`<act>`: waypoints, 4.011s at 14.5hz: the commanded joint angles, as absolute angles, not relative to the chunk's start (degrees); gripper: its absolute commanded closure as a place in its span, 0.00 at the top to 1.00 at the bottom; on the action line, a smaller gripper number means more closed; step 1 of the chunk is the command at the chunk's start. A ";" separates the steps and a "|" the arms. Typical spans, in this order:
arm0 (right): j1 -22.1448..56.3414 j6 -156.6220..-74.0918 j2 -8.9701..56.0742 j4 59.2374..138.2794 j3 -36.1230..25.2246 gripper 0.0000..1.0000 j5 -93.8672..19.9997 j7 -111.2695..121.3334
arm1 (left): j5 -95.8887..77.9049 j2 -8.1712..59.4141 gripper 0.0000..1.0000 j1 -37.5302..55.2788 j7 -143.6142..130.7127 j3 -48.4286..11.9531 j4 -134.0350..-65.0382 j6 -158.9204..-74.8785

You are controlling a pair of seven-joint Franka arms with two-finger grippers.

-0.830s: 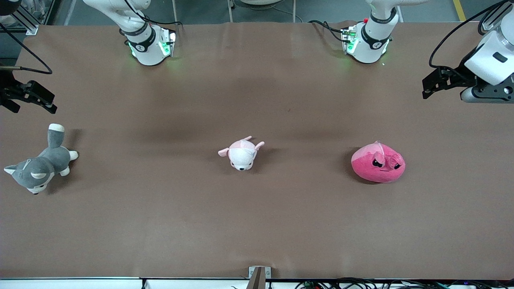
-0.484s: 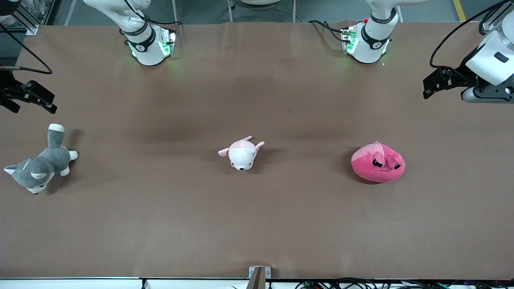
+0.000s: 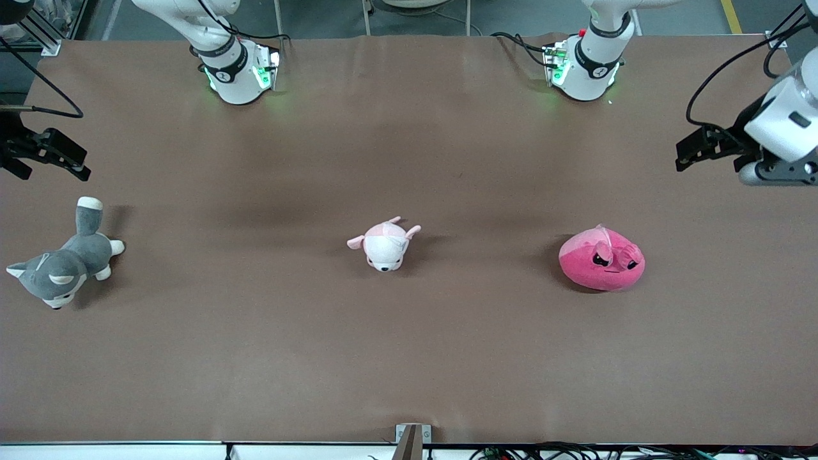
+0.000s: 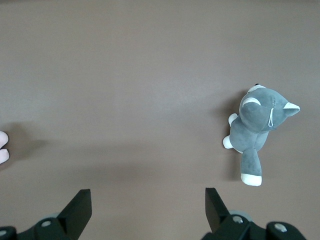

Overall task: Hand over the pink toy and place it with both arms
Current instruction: 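Move the left gripper toward the large pink plush toy, then lower the left gripper onto the pink plush and close on it, then lift the pink plush with the left gripper while the right gripper approaches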

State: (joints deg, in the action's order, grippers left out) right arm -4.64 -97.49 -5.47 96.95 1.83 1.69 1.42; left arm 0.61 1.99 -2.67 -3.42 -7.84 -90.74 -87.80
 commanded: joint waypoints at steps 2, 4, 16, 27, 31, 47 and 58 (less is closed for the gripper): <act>-4.13 -97.56 -5.54 95.98 1.85 1.00 2.72 1.41 | 0.26 7.46 1.00 -4.39 -3.34 -7.91 -89.82 -91.83; -4.22 -96.86 -5.62 95.19 1.85 1.00 1.76 0.88 | 0.35 9.05 1.00 -4.48 -3.43 -7.91 -91.48 -94.65; -4.04 -95.80 -4.75 94.22 1.50 1.00 2.28 0.88 | -0.09 15.29 0.83 -4.75 -14.14 -8.35 -106.26 -118.30; -0.72 -95.54 -4.39 93.34 2.02 1.00 0.27 0.88 | 0.09 18.02 0.00 -3.34 -14.59 -8.61 -105.56 -120.50; 0.26 -95.19 -4.22 93.43 2.02 1.00 -8.06 0.88 | -0.09 15.39 0.00 -3.34 -14.15 -9.40 -103.20 -116.83; 11.34 -97.82 0.52 93.43 1.93 0.74 -38.57 -6.59 | -10.81 15.29 0.00 -2.73 -49.10 -32.86 -83.07 -101.43; 15.72 -99.84 1.67 93.43 1.93 0.74 -39.29 -6.68 | -10.90 22.58 0.00 9.21 -66.97 -36.39 -76.64 -114.15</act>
